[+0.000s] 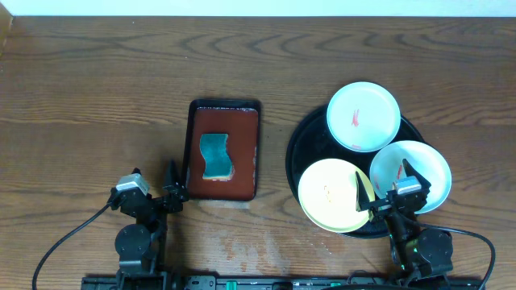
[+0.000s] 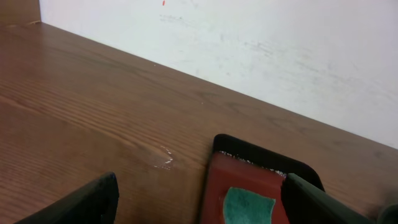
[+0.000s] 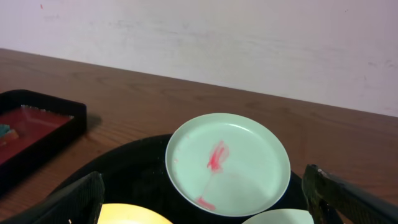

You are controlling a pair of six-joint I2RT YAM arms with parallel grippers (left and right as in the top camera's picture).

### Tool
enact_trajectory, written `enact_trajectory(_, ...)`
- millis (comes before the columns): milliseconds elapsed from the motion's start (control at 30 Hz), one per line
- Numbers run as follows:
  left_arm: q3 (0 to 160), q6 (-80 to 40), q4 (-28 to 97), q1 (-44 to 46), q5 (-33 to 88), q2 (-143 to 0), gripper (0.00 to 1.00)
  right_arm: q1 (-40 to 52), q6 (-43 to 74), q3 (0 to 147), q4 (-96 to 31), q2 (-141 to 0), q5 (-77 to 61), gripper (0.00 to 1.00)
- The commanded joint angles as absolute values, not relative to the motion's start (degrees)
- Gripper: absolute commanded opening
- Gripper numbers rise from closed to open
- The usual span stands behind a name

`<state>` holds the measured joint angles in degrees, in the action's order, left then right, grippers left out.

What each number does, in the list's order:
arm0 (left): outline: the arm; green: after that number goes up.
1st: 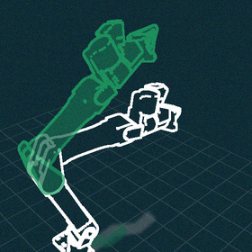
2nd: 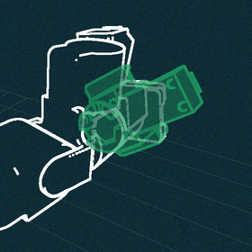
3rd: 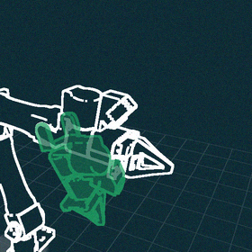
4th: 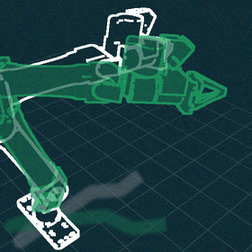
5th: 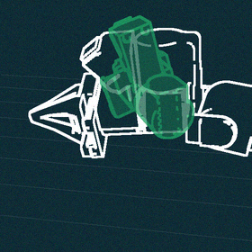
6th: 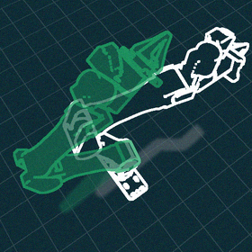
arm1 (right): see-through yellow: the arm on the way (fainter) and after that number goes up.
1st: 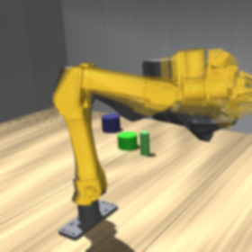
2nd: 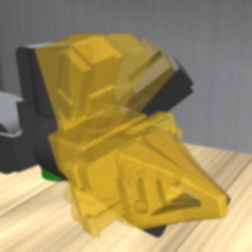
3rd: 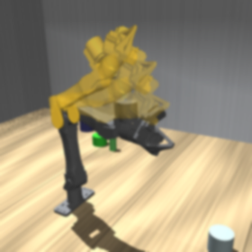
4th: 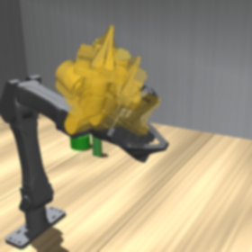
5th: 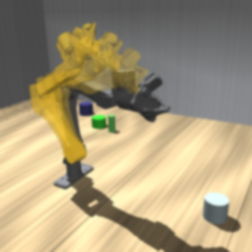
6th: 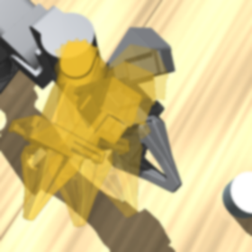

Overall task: Clean dirty plates on tray and stack at the side
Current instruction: 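Move left gripper to the sponge and right gripper to the yellow plate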

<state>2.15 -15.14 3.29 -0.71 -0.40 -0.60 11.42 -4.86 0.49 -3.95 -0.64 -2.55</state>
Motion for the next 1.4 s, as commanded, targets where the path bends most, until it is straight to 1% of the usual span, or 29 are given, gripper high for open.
enact_trajectory(0,0.2,-14.4,3.9,-1.0,-2.0,-0.6,0.84,10.8,-5.2,0.3,-4.1,-0.4,-1.9,0.99)
enact_trajectory(1067,0.2,-15.3,3.9,-1.0,-1.5,-0.6,0.84,10.8,-5.2,0.3,-4.0,-0.4,-1.7,0.99)
enact_trajectory(1267,0.3,-15.3,3.4,-1.0,1.0,-0.6,0.84,10.8,-3.8,0.3,-3.1,-0.4,-7.7,0.99)
enact_trajectory(1367,0.8,-15.3,0.5,-1.0,1.1,-0.6,0.84,10.8,-3.7,0.6,-2.3,-0.4,-12.8,0.99)
